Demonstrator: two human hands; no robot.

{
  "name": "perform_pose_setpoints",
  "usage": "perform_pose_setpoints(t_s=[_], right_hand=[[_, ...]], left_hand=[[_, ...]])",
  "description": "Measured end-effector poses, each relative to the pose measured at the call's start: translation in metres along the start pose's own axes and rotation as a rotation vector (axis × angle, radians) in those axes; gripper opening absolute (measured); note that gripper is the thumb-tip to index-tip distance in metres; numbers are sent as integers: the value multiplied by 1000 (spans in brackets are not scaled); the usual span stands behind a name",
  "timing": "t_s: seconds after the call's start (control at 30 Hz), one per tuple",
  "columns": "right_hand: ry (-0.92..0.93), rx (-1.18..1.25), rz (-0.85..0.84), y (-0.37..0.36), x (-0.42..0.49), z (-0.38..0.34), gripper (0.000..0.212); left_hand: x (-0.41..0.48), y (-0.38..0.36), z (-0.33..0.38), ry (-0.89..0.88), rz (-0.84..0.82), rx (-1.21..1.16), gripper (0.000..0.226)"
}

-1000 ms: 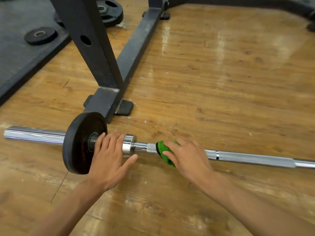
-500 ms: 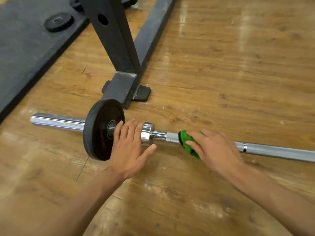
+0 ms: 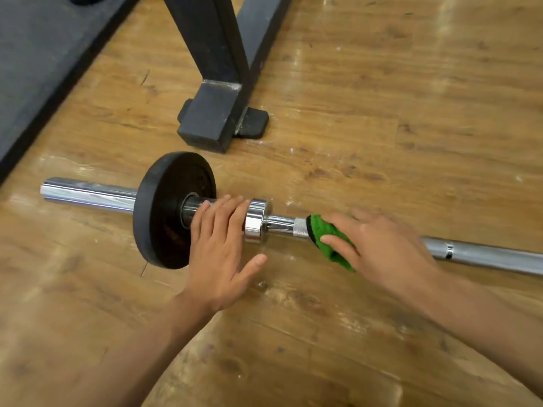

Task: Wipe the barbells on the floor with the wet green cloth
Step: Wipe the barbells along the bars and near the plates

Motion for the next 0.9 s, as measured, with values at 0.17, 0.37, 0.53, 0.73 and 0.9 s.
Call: perform_pose_setpoints(t_s=[0.17, 0.37, 0.53, 0.73, 0.9], right_hand=[[34, 57, 9, 1, 16, -46, 37], [104, 208, 19, -10, 8, -63, 38], [27, 110, 118, -11, -42, -36, 55], [44, 197, 35, -9, -18, -98, 39], [104, 227, -13, -21, -50, -73, 55]], left_hand=[[13, 17, 2, 30, -47, -171, 86], [6, 9, 17, -70, -180, -89, 83], [-19, 7, 21, -114, -206, -11, 83], [-40, 5, 27, -159, -195, 53, 79], [-64, 7, 26, -124, -232, -30, 78]])
Point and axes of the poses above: each hand's wrist, its own x-axis towards the middle knuckle, its own y-axis out of the back of the hand, z = x × y, the point moved 10 cm from there along x, towards the middle knuckle, and after that the axes turned 15 degrees about -x, right-handed, at the moved point
